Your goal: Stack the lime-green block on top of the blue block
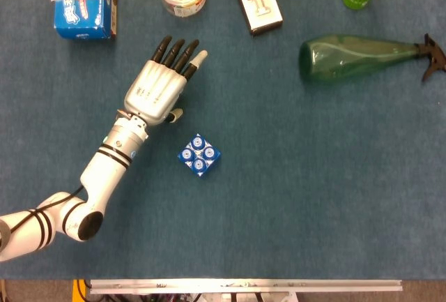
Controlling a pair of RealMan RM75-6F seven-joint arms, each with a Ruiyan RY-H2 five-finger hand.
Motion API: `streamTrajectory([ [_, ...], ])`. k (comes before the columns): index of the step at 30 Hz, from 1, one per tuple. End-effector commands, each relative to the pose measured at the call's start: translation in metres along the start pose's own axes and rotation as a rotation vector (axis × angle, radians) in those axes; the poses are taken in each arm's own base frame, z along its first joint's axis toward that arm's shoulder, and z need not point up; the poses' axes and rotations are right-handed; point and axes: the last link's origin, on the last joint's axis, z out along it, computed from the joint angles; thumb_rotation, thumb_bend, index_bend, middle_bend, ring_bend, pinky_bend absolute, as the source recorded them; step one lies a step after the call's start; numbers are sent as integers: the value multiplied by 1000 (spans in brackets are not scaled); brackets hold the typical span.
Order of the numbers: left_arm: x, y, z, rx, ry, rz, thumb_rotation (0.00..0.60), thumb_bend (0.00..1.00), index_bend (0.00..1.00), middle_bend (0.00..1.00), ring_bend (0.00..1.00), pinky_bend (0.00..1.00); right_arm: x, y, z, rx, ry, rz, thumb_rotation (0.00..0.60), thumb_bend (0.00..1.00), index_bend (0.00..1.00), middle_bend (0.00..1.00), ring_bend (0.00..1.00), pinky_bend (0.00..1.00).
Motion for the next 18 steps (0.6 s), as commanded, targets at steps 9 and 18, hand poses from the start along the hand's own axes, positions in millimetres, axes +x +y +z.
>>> streamTrajectory([
  [9,-7,-18,-4,31,-13,26,600,132,0,0,0,12,-1,-1,0,1,-3,-2,600,527,489,372,314,491],
  [18,-8,-39,-9,73,-8,32,600,132,0,0,0,12,-2,-2,0,1,-8,-8,600,527,489,372,314,492],
])
